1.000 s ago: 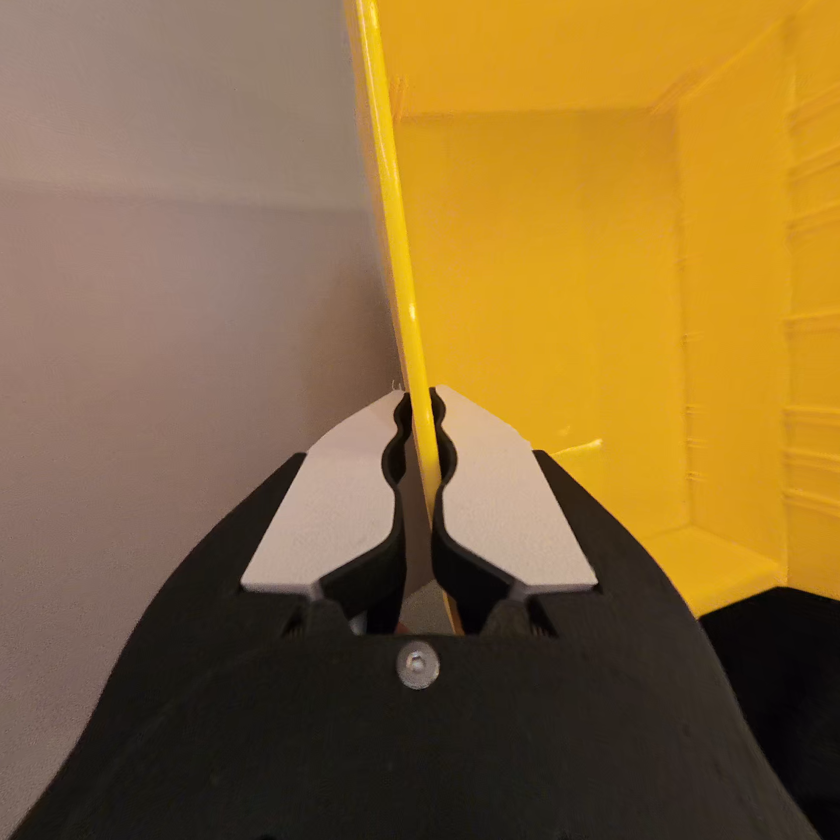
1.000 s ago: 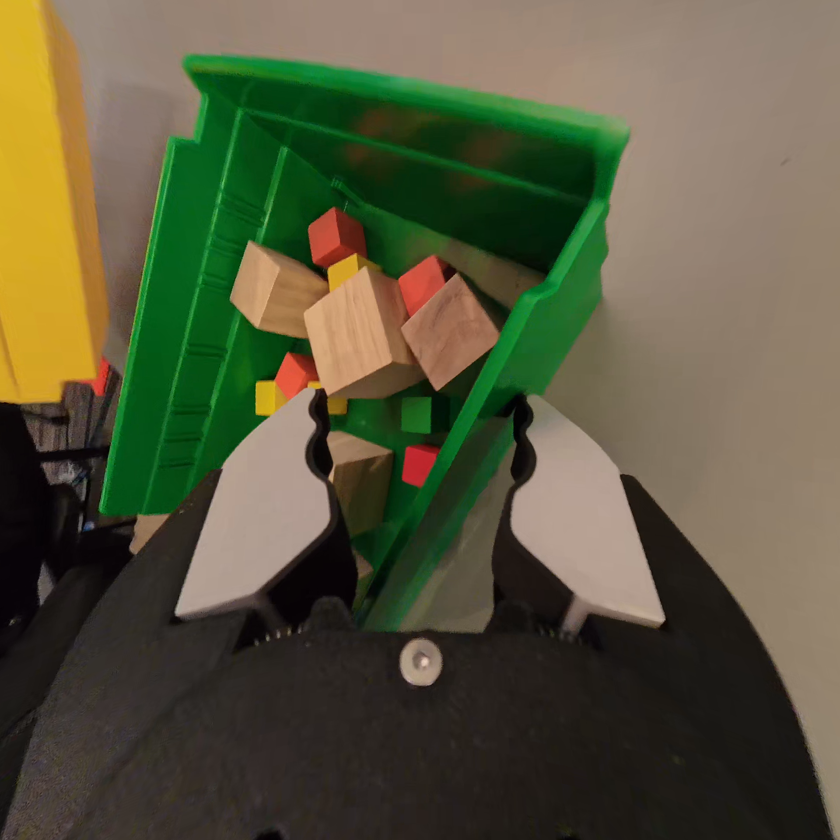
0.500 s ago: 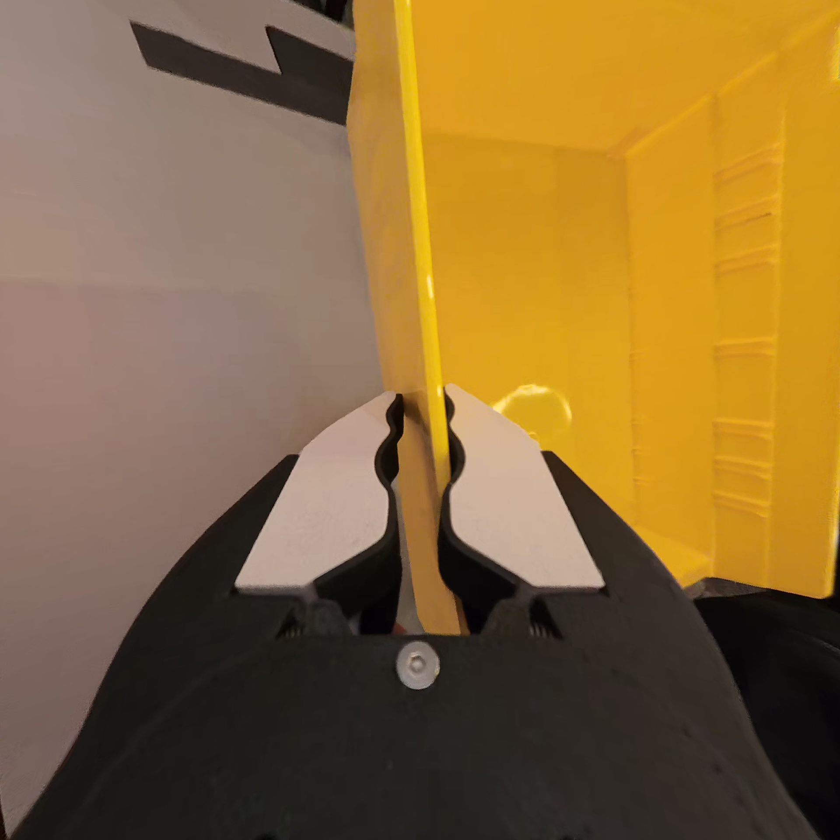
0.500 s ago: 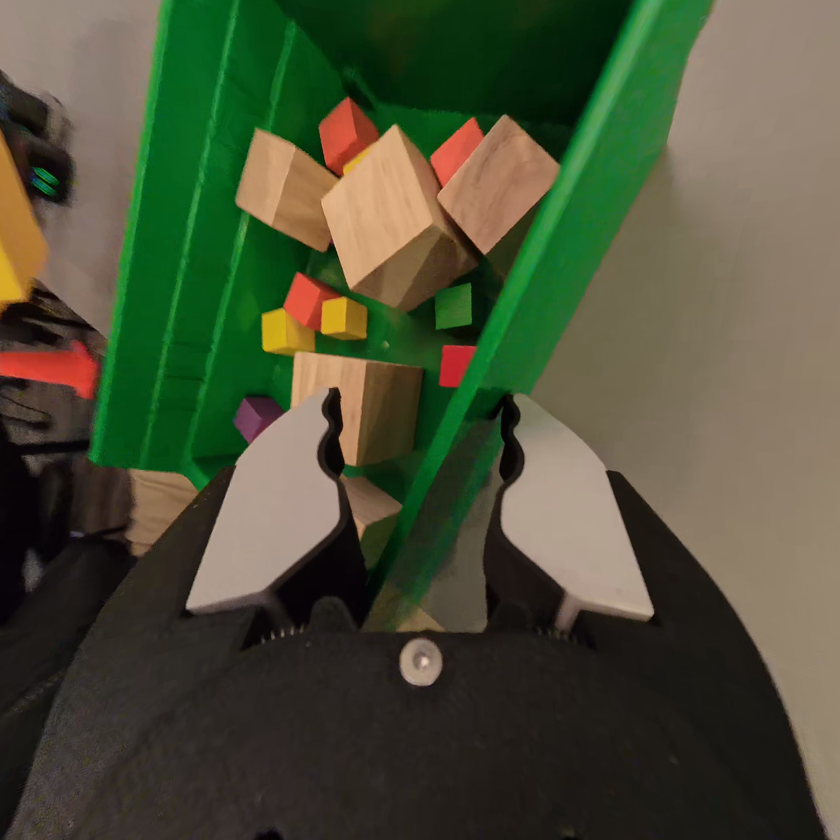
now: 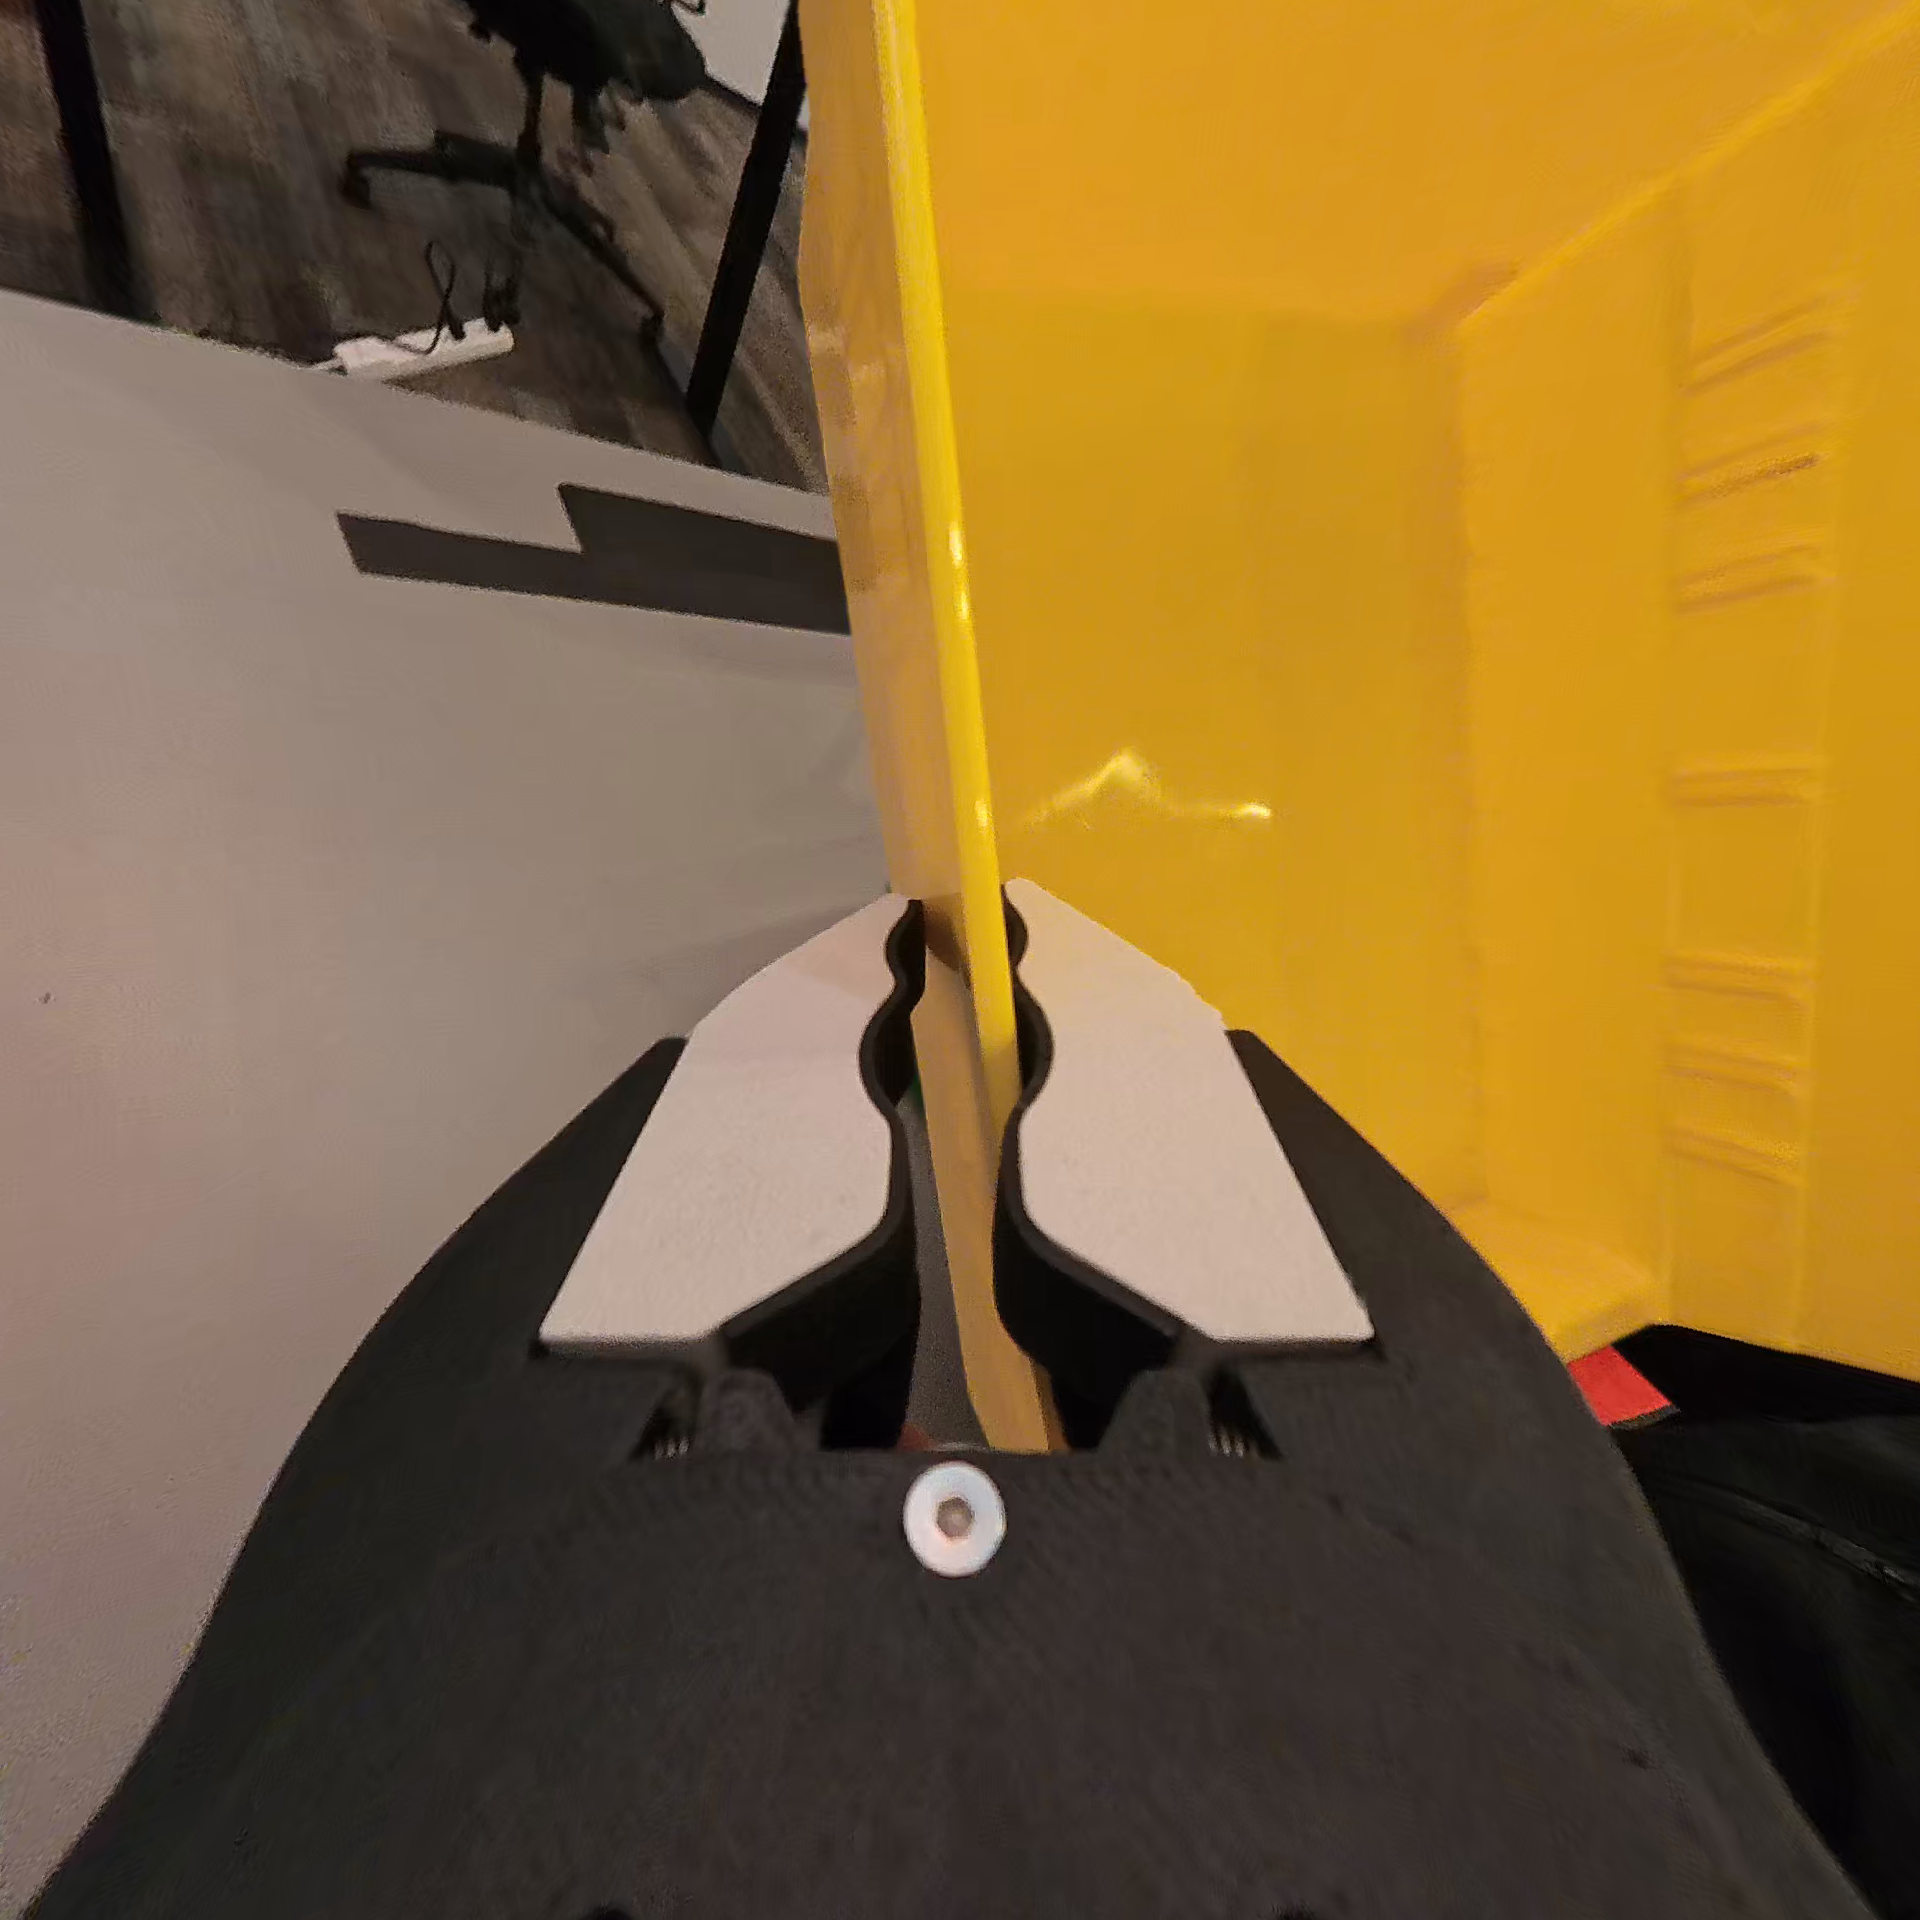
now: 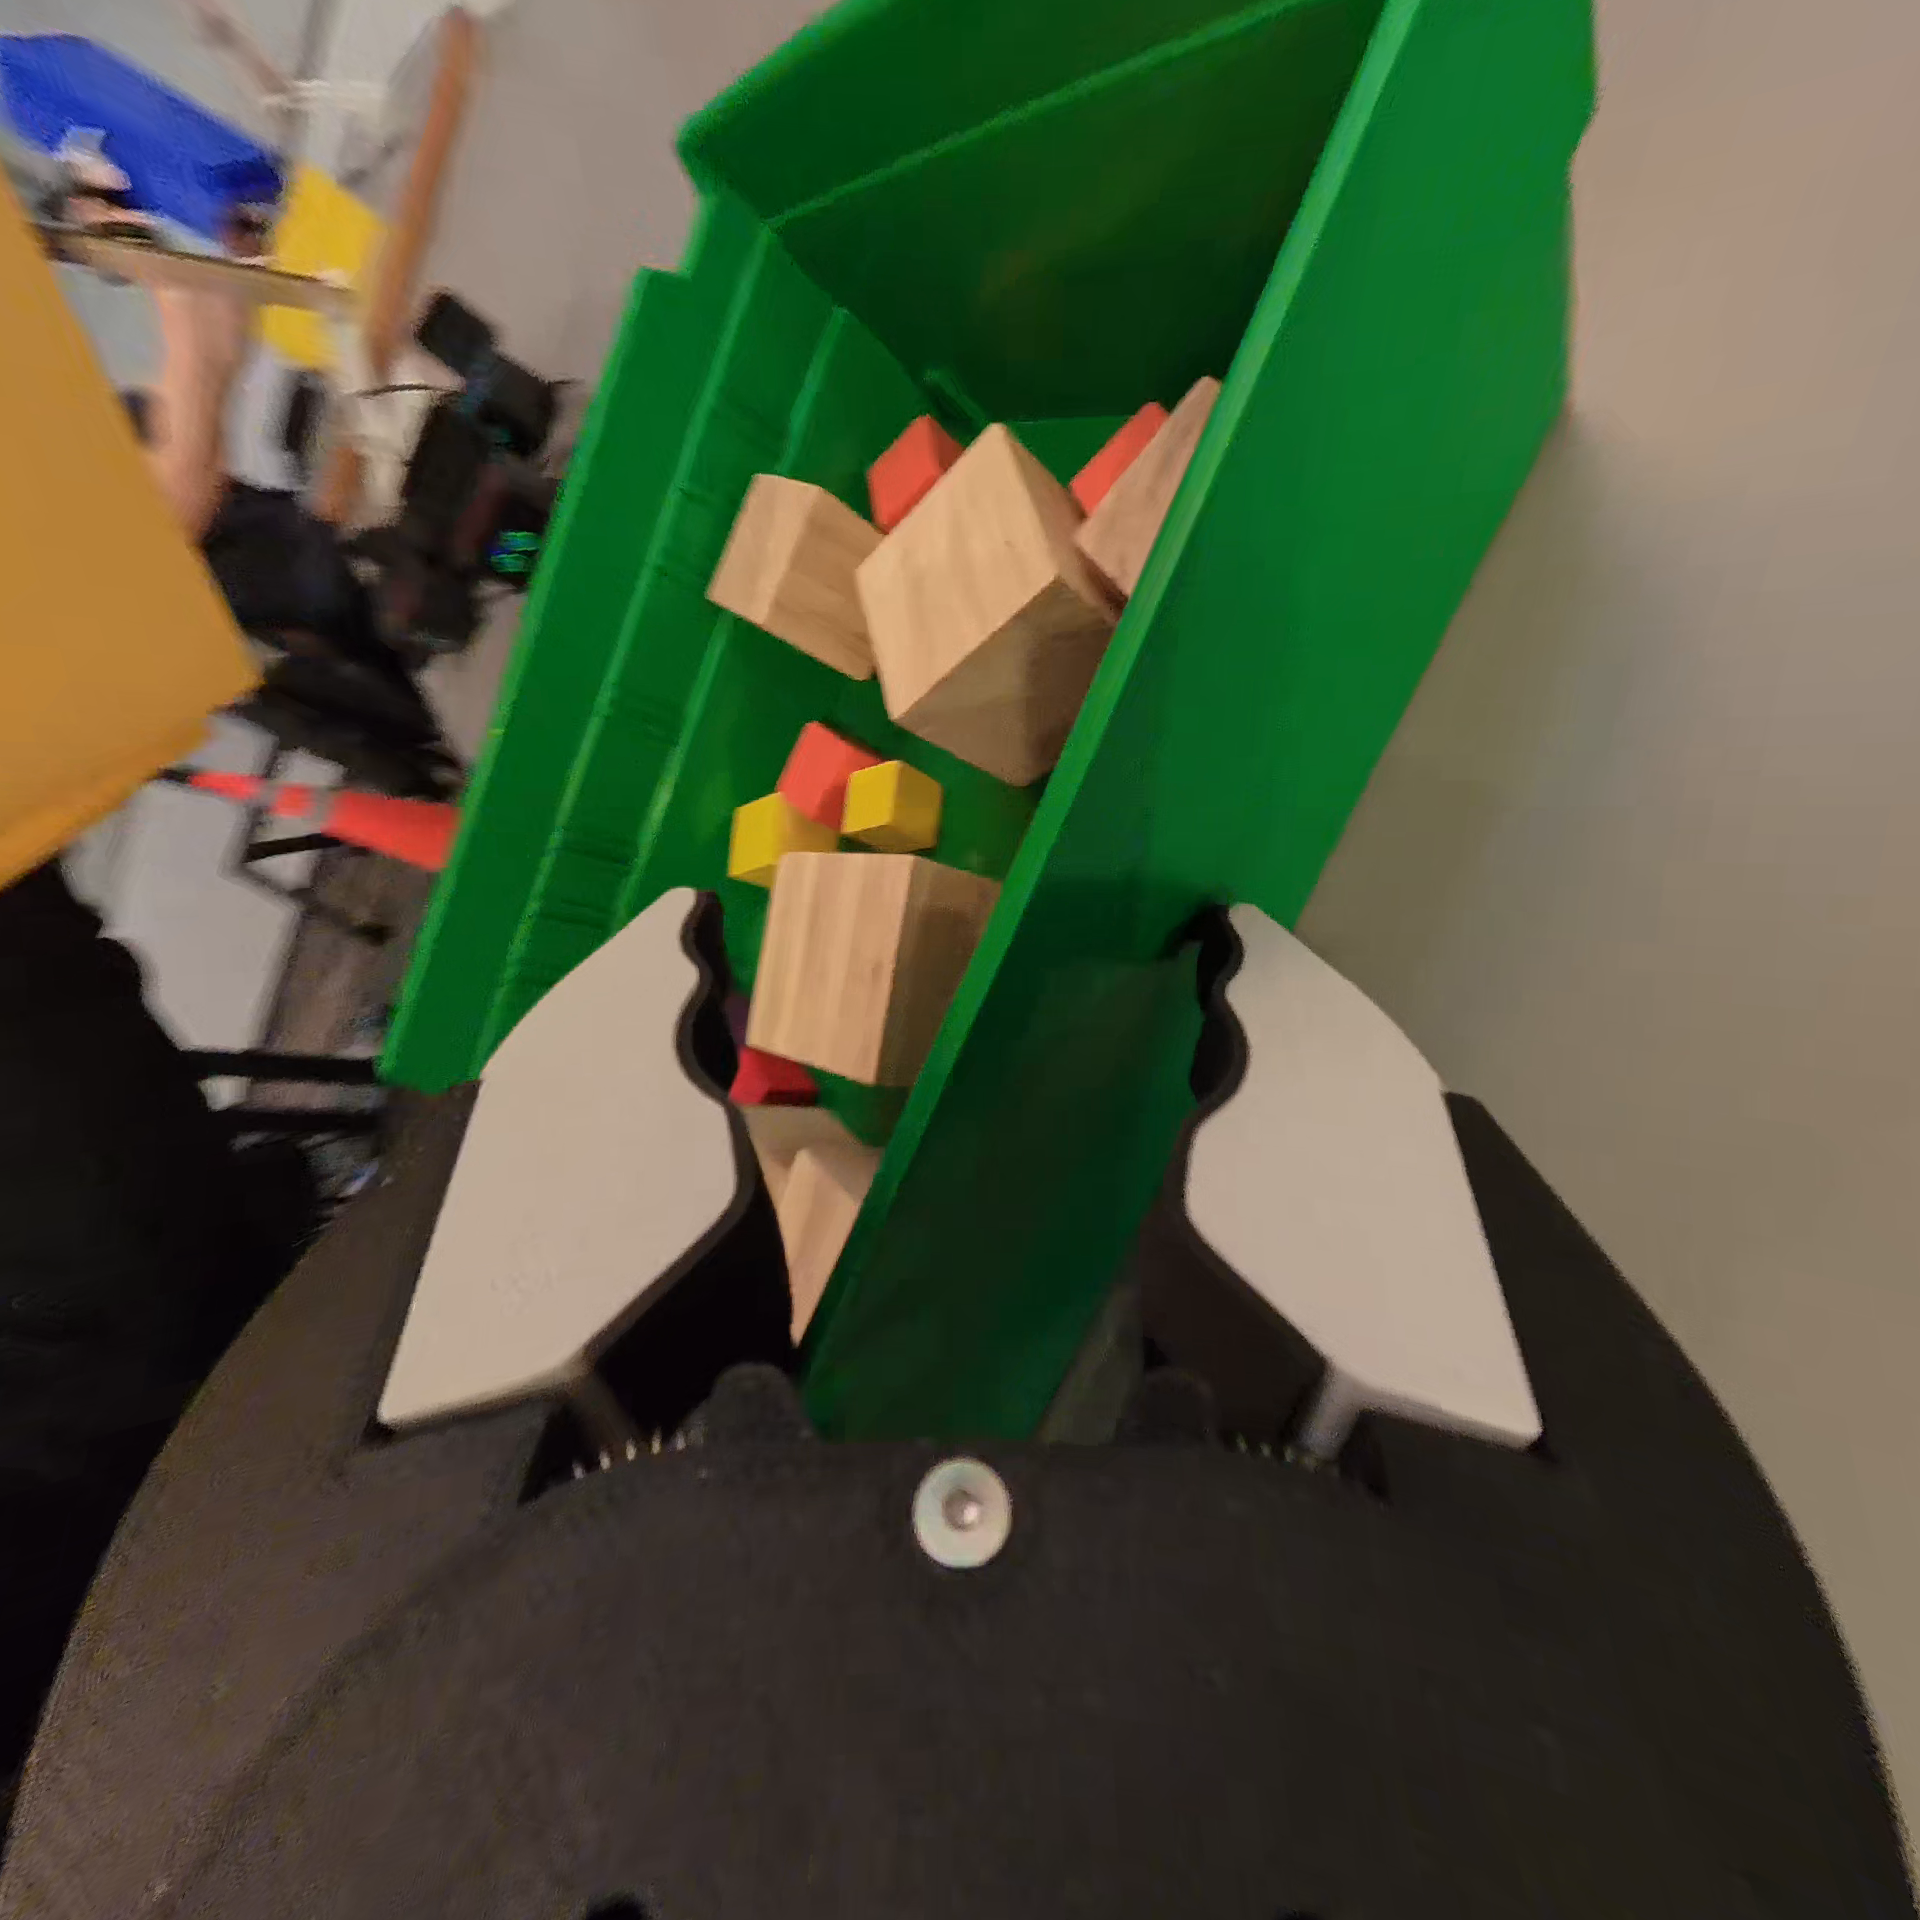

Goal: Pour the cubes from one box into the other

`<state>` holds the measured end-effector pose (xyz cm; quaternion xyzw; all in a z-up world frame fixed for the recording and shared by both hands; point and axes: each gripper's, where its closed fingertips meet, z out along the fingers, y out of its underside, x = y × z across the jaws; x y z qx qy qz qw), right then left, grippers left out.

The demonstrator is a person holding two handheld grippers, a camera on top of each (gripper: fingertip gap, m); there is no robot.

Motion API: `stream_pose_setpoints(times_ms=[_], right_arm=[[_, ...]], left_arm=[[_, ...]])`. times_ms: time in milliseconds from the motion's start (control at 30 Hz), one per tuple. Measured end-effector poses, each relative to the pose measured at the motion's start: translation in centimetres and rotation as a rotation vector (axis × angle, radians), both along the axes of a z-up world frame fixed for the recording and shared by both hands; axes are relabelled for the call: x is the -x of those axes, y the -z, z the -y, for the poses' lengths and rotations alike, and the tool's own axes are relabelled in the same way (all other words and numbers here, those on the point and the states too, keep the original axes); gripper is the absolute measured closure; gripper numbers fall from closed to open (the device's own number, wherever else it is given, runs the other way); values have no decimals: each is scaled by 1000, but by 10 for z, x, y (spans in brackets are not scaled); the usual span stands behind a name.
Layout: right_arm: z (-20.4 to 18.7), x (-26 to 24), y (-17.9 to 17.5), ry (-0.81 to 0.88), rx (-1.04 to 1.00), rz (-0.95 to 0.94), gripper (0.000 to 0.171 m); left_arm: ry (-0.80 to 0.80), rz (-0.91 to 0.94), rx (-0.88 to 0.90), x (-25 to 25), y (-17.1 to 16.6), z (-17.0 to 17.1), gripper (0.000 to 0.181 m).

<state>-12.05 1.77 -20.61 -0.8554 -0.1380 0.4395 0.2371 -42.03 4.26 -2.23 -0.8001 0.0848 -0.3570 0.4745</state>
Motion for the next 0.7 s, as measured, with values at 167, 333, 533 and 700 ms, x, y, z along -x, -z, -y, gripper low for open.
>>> stream_pose_setpoints(times_ms=[167,333,533,700], right_arm=[[7,17,-17,-106,0,-101,94],[-20,-53,-82,-7,-71,-274,99],[-39,-169,-146,124,-261,-316,105],[-57,-264,-142,362,-343,-303,109]], left_arm=[[40,6,-59,-28,-27,10,172],[119,11,-69,-95,-35,9,173],[263,-18,-37,-218,-18,-7,173],[385,-125,59,-317,22,-36,174]])
